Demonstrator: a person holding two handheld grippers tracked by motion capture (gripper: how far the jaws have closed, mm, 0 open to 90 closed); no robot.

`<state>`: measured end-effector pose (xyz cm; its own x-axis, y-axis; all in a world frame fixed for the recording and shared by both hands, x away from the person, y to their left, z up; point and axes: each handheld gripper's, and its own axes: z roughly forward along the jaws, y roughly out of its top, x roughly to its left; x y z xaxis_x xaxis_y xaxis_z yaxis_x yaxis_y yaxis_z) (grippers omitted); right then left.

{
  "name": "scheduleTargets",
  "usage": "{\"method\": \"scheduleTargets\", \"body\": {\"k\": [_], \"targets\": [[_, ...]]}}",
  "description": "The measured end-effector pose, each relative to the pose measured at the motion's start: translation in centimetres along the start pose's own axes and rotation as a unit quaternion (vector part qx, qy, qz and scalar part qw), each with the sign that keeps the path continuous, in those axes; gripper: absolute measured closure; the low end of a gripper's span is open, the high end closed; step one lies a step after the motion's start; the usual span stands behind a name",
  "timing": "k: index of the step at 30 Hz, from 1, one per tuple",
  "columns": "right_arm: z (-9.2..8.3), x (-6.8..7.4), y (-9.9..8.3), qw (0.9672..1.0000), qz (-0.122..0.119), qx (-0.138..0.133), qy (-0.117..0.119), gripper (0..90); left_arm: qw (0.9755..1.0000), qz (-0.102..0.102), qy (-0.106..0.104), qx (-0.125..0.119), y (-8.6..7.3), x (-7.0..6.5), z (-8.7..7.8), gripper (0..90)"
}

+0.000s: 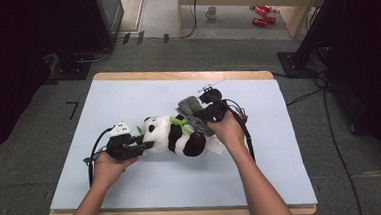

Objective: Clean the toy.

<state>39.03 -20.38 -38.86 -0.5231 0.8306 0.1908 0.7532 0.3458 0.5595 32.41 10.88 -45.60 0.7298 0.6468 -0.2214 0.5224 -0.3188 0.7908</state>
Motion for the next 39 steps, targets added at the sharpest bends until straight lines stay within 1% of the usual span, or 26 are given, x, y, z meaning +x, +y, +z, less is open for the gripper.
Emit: {"method": "scheduleTargets", "body": {"k": [3, 4, 5, 7, 9, 10, 12, 13, 16, 19, 20, 21, 23, 26, 27, 29, 31, 33, 34, 37, 38, 39], "targets": [[-0.6, -0.1, 0.4, 1.0000, 0.001, 0.003, -0.001, 80.7, 1.0000, 0.000, 0.000, 0.001, 0.0, 0.0, -0.1, 61.4], [-0.8, -0.1, 0.4, 1.0000, -0.002, 0.001, -0.001, 80.6, 1.0000, 0.000, 0.000, 0.002, -0.1, 0.0, -0.1, 61.4], [-1.1, -0.4, 0.3, 1.0000, -0.002, 0.000, -0.004, 80.6, 1.0000, 0.000, -0.001, 0.002, -0.1, 0.0, -0.1, 61.3], [-1.6, -1.0, 0.0, 1.0000, 0.003, -0.005, 0.000, 80.6, 1.0000, -0.002, -0.001, 0.001, 0.0, 0.1, -0.1, 61.4], [-2.3, -1.7, -0.3, 0.9998, 0.016, -0.012, -0.004, 80.6, 1.0000, -0.007, -0.003, 0.000, 0.0, 0.1, -0.1, 61.4], [-2.7, -2.0, -0.4, 0.9996, 0.022, -0.016, -0.010, 80.6, 1.0000, -0.009, -0.003, 0.000, 0.0, 0.1, -0.1, 61.3], [-3.1, -2.7, -0.7, 0.9993, 0.028, -0.015, -0.022, 80.6, 1.0000, -0.008, -0.002, 0.001, 0.0, 0.1, -0.1, 61.3], [-3.2, -3.1, -1.0, 0.9990, 0.033, -0.009, -0.027, 80.6, 1.0000, -0.009, -0.003, 0.001, 0.0, 0.2, -0.1, 61.3], [-3.1, -4.1, -2.1, 0.9987, 0.043, -0.005, -0.025, 80.6, 1.0000, -0.008, -0.003, 0.001, 0.0, 0.2, -0.1, 61.3], [-2.8, -5.0, -3.1, 0.9982, 0.053, 0.004, -0.029, 80.6, 1.0000, -0.008, -0.002, 0.001, 0.0, 0.2, -0.1, 61.3], [-2.8, -5.2, -3.3, 0.9976, 0.060, 0.007, -0.033, 80.6, 1.0000, -0.006, 0.000, 0.001, 0.0, 0.1, -0.1, 61.2], [-3.0, -5.6, -3.4, 0.9971, 0.069, 0.002, -0.031, 80.6, 1.0000, -0.002, 0.002, 0.002, 0.0, 0.1, -0.1, 61.2], [-3.7, -6.0, -3.4, 0.9961, 0.083, -0.018, -0.022, 80.6, 1.0000, 0.000, 0.003, 0.002, 0.0, 0.0, -0.1, 61.2], [-5.0, -5.8, -2.7, 0.9957, 0.080, -0.041, -0.023, 80.6, 1.0000, 0.001, 0.003, 0.003, 0.0, 0.0, -0.1, 61.2], [-5.7, -5.6, -2.0, 0.9953, 0.078, -0.054, -0.021, 80.6, 1.0000, 0.001, 0.004, 0.003, -0.1, 0.0, -0.1, 61.2], [-6.4, -5.1, -1.1, 0.9952, 0.071, -0.065, -0.018, 80.6, 1.0000, 0.003, 0.005, 0.004, 0.0, 0.0, -0.1, 61.1], [-6.7, -4.5, -0.2, 0.9952, 0.063, -0.073, -0.014, 80.6, 1.0000, 0.003, 0.005, 0.004, -0.1, -0.1, -0.1, 61.1], [-6.5, -4.0, 0.4, 0.9953, 0.059, -0.076, -0.008, 80.6, 0.9999, 0.006, 0.008, 0.005, 0.0, -0.2, -0.1, 61.1], [-6.2, -3.5, 0.8, 0.9955, 0.055, -0.077, -0.003, 80.6, 0.9999, 0.005, 0.009, 0.006, 0.0, -0.2, -0.1, 61.0], [-4.7, -2.3, 1.4, 0.9971, 0.041, -0.063, 0.005, 80.6, 0.9999, 0.004, 0.008, 0.005, 0.0, -0.1, -0.1, 61.0], [-4.5, -2.1, 1.4, 0.9973, 0.040, -0.061, 0.007, 80.5, 0.9999, 0.003, 0.008, 0.006, 0.0, -0.1, -0.1, 61.0], [-3.8, -1.8, 1.4, 0.9977, 0.038, -0.056, 0.011, 80.5, 1.0000, 0.002, 0.008, 0.006, 0.0, -0.1, -0.1, 61.0]]}}
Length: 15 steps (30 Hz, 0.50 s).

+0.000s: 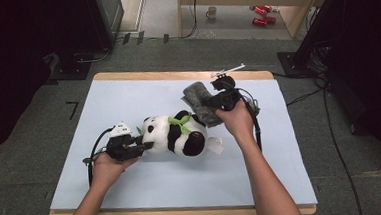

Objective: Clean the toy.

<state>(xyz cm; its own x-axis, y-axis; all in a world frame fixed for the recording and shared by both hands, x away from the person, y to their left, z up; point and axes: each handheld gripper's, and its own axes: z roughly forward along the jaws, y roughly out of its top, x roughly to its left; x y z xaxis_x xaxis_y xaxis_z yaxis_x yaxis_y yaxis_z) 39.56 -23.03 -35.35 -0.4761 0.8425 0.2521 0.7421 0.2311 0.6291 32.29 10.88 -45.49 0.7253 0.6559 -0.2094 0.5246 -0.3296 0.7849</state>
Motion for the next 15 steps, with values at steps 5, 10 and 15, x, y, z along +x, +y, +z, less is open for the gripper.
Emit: {"method": "scheduleTargets", "body": {"k": [5, 10, 15], "targets": [[2.5, 0.3, -1.6, 0.9997, -0.007, 0.023, 0.001, 80.4, 0.9999, -0.011, 0.000, 0.002, 0.1, -0.1, 0.0, 61.2], [2.2, -0.4, -2.7, 0.9999, 0.002, 0.011, -0.003, 80.3, 0.9999, -0.016, -0.004, 0.002, 0.1, 0.1, 0.1, 61.2], [1.6, -1.6, -3.8, 0.9998, 0.021, 0.000, 0.002, 80.3, 0.9997, -0.021, -0.008, 0.002, 0.1, 0.2, 0.1, 61.2]]}}
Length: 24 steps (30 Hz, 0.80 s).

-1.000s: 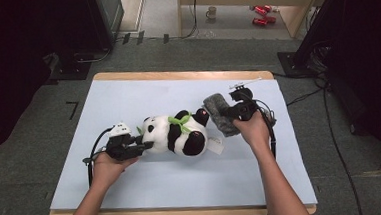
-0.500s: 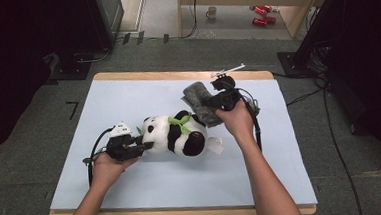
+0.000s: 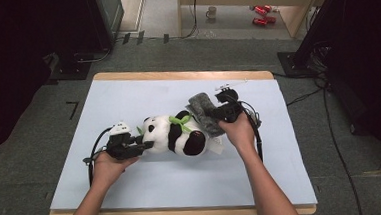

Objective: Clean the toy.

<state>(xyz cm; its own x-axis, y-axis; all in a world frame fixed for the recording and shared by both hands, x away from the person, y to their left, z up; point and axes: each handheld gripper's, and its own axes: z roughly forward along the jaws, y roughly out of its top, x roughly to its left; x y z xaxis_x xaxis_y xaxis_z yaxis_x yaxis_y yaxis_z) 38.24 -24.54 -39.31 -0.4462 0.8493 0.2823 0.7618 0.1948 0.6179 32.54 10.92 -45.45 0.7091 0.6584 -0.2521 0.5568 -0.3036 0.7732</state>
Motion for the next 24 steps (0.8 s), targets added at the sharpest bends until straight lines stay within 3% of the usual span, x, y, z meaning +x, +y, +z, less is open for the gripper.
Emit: {"method": "scheduleTargets", "body": {"k": [9, 13, 20, 24], "targets": [[-0.4, -1.7, -2.1, 0.9998, 0.018, 0.002, 0.001, 80.3, 1.0000, 0.000, 0.003, -0.001, 0.0, -0.1, 0.0, 61.2], [-0.3, -2.6, -3.0, 0.9988, 0.045, -0.003, 0.021, 80.3, 1.0000, 0.003, 0.006, -0.001, -0.1, -0.1, 0.0, 61.0], [-0.4, -3.9, -4.1, 0.9981, 0.060, 0.015, -0.002, 80.2, 1.0000, 0.002, 0.004, 0.001, 0.0, -0.1, -0.1, 61.0], [-1.3, -4.6, -4.6, 0.9972, 0.074, -0.001, -0.004, 80.1, 1.0000, 0.001, -0.001, 0.004, 0.1, 0.1, -0.1, 60.8]]}}
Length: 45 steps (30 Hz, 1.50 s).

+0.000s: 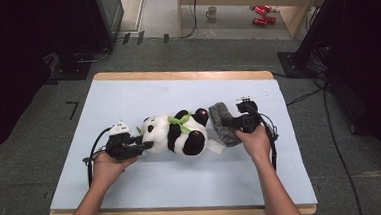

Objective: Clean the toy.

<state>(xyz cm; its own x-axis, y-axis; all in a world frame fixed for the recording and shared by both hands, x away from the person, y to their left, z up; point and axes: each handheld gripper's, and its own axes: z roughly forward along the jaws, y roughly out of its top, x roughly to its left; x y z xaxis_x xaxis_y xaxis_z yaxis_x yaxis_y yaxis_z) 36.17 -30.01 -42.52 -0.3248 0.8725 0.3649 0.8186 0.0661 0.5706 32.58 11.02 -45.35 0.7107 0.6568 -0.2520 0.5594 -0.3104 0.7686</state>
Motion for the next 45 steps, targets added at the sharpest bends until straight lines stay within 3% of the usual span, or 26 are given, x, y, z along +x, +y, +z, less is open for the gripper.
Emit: {"method": "scheduleTargets", "body": {"k": [7, 16, 22, 27, 32, 36, 39, 43, 45], "targets": [[-2.1, 0.6, 1.2, 0.9996, -0.003, -0.029, 0.007, 80.1, 1.0000, -0.003, -0.005, 0.007, 0.4, 0.2, 0.0, 60.7], [-3.2, 4.4, 3.6, 0.9979, -0.036, -0.044, 0.029, 80.3, 0.9999, -0.002, -0.008, 0.011, 0.4, 0.3, 0.0, 60.6], [-2.4, 6.9, 4.4, 0.9962, -0.066, -0.040, 0.040, 80.2, 0.9999, -0.002, -0.009, 0.011, 0.4, 0.3, 0.0, 60.4], [-0.5, 8.7, 4.1, 0.9943, -0.103, -0.015, 0.023, 80.1, 0.9999, -0.001, -0.009, 0.012, 0.4, 0.3, 0.0, 60.4], [2.0, 8.8, 3.7, 0.9926, -0.114, 0.018, 0.037, 79.7, 0.9999, -0.001, -0.008, 0.014, 0.4, 0.3, 0.0, 60.4], [2.6, 8.8, 3.2, 0.9916, -0.123, 0.013, 0.038, 80.1, 0.9999, -0.002, -0.009, 0.014, 0.4, 0.3, 0.0, 60.4], [2.8, 8.0, 3.0, 0.9923, -0.109, 0.014, 0.057, 79.9, 0.9999, 0.000, -0.008, 0.014, 0.4, 0.2, 0.0, 60.3], [3.0, 6.9, 2.7, 0.9934, -0.073, 0.012, 0.088, 78.9, 0.9999, 0.000, -0.007, 0.014, 0.4, 0.2, 0.0, 60.2], [3.1, 6.7, 2.5, 0.9930, -0.073, 0.008, 0.092, 78.7, 0.9999, 0.002, -0.007, 0.014, 0.4, 0.1, 0.0, 60.2]]}}
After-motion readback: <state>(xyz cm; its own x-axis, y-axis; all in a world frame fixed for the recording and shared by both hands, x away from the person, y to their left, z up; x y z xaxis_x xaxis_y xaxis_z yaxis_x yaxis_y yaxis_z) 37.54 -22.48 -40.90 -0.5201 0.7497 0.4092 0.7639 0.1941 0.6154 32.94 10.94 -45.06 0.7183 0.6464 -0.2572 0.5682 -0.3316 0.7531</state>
